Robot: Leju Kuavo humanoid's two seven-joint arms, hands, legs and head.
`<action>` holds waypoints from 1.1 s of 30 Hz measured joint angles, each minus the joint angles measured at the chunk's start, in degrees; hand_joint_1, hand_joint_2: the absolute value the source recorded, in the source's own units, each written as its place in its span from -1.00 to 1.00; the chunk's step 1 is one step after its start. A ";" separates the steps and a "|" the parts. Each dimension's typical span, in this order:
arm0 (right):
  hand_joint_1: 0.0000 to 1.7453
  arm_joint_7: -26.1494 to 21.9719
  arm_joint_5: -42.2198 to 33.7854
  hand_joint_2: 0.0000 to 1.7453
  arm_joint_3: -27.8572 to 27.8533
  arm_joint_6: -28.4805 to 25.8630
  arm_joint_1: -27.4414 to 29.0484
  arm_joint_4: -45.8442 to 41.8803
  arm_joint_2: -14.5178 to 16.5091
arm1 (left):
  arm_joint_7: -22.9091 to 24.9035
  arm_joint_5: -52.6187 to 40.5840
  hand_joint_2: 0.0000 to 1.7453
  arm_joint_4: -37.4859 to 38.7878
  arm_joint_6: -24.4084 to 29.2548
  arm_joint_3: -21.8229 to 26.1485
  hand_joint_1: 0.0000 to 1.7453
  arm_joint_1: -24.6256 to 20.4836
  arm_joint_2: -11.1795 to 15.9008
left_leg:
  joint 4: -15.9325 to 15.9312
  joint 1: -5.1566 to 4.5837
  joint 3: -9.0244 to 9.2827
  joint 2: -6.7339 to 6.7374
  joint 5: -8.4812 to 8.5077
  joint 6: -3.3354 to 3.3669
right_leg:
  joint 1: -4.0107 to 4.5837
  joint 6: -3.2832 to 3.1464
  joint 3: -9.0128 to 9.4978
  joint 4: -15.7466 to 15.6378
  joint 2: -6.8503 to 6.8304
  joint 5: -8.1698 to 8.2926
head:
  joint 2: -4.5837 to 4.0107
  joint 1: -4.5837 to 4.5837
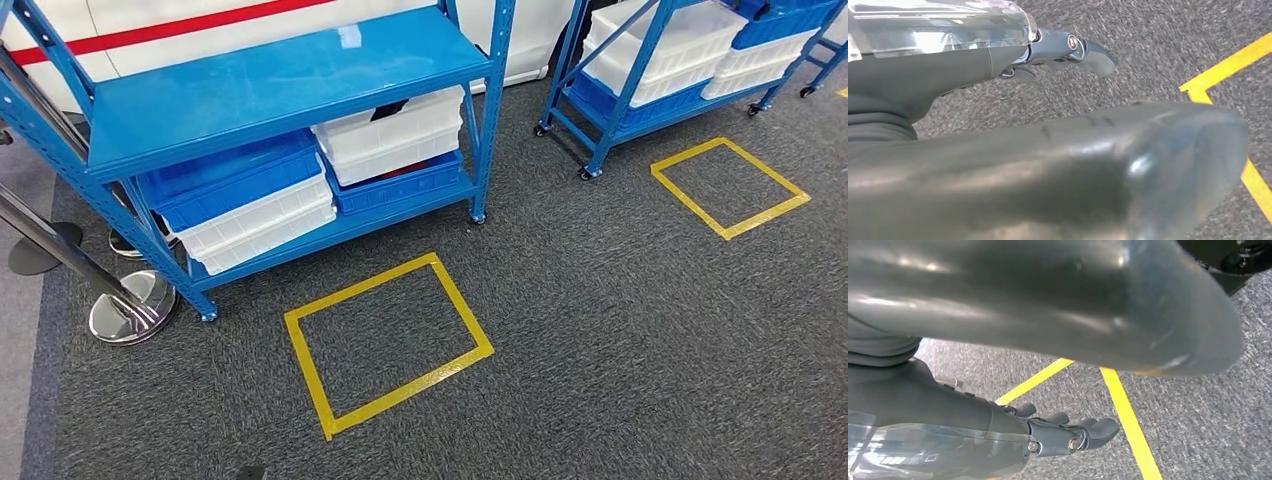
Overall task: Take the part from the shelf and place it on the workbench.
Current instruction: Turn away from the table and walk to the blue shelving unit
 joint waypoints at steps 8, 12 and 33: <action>-1.00 -0.10 -0.07 -1.00 -0.12 -0.02 -0.17 -0.01 0.15 | -0.12 0.00 -1.00 -0.03 -0.07 0.07 -1.00 0.37 0.09 | -2.99 0.38 2.95 -0.35 -0.41 1.50 | -0.87 2.52 -6.04 11.78 1.79 -4.48 | 0.00 0.02; -1.00 -0.10 -0.23 -1.00 -0.30 -0.14 0.19 -0.02 0.11 | -0.15 -0.08 -1.00 -0.03 -0.37 0.07 -1.00 0.60 0.03 | -2.94 0.85 5.07 -1.06 -2.09 0.79 | -1.72 3.54 -10.01 13.74 1.93 -2.37 | 0.00 0.02; -1.00 -1.33 1.06 -1.00 -0.64 -1.04 0.27 -0.01 0.27 | -0.26 -1.03 -1.00 -0.05 -0.68 0.09 -1.00 0.65 0.08 | 0.08 -1.29 -2.65 1.33 0.06 1.78 | 0.20 0.16 1.00 1.76 -1.61 -1.22 | 0.01 0.23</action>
